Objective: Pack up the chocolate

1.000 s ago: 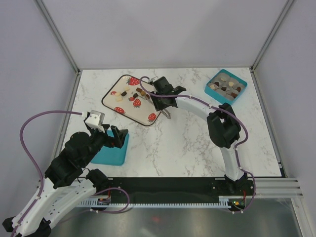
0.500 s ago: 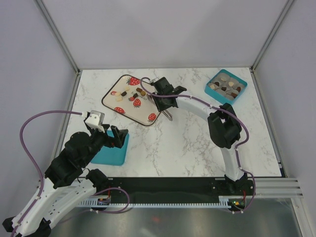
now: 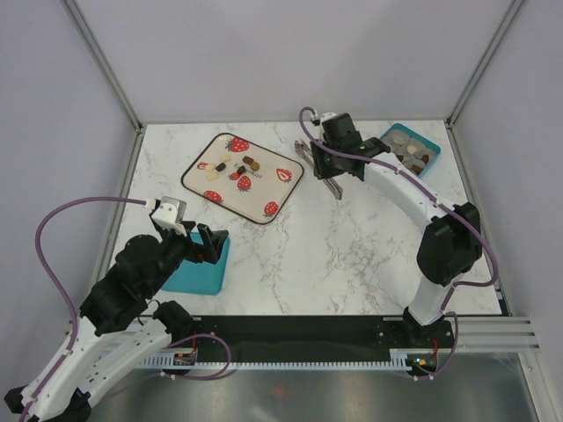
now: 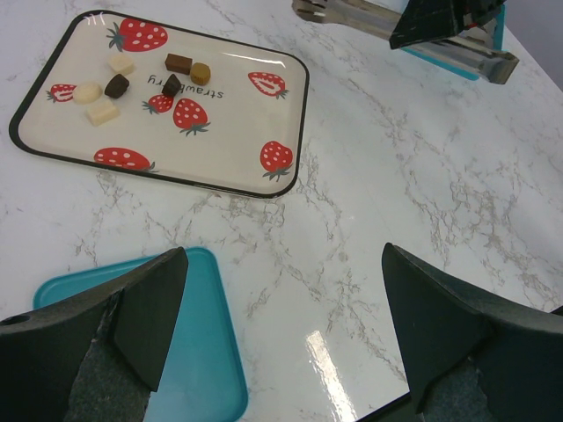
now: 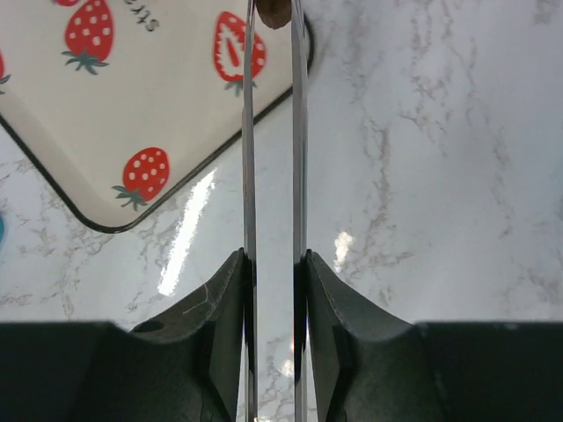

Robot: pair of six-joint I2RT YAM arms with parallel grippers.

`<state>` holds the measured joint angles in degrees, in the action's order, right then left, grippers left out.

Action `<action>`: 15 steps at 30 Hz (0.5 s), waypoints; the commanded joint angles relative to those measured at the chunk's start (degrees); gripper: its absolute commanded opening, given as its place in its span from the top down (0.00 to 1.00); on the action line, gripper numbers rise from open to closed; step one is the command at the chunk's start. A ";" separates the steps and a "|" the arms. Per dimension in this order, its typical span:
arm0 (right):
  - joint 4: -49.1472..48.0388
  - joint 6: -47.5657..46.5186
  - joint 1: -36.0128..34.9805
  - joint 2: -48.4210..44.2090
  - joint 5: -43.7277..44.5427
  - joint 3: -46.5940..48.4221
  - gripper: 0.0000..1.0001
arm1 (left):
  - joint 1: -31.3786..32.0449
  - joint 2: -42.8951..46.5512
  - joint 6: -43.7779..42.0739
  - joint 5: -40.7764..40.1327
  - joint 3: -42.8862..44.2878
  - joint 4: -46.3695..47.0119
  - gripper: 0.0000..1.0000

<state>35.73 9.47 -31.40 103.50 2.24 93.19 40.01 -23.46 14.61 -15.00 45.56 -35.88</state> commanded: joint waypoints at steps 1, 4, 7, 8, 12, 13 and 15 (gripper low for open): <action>2.41 0.63 5.98 -5.66 -0.22 -2.13 0.63 | 0.24 -0.27 -2.13 -1.34 -0.21 2.22 0.00; 3.64 0.46 11.78 -9.10 1.27 -4.50 0.63 | 0.24 -0.71 -2.13 -0.82 -0.21 2.30 0.00; 4.44 2.03 18.02 -11.65 3.12 -6.52 0.63 | 0.16 -1.23 -2.13 -0.38 -0.21 2.30 0.00; 4.70 2.47 19.69 -12.18 2.86 -6.96 0.63 | 0.24 -1.41 -2.13 -0.12 -0.30 2.30 0.00; 5.32 3.88 28.29 -12.89 1.02 -9.16 0.63 | 0.24 -1.94 -2.13 0.50 -0.30 2.39 0.00; 5.32 3.88 29.45 -12.98 0.84 -10.12 0.63 | 0.24 -2.20 -2.13 0.68 -0.38 2.48 0.00; 5.67 3.97 31.04 -13.33 2.06 -10.66 0.63 | 0.24 -2.55 -2.13 1.20 -0.38 2.57 0.01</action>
<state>40.49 12.23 -1.93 92.23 3.88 83.68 40.01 -25.17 14.59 -14.63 45.56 -35.83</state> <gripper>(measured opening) 0.376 0.993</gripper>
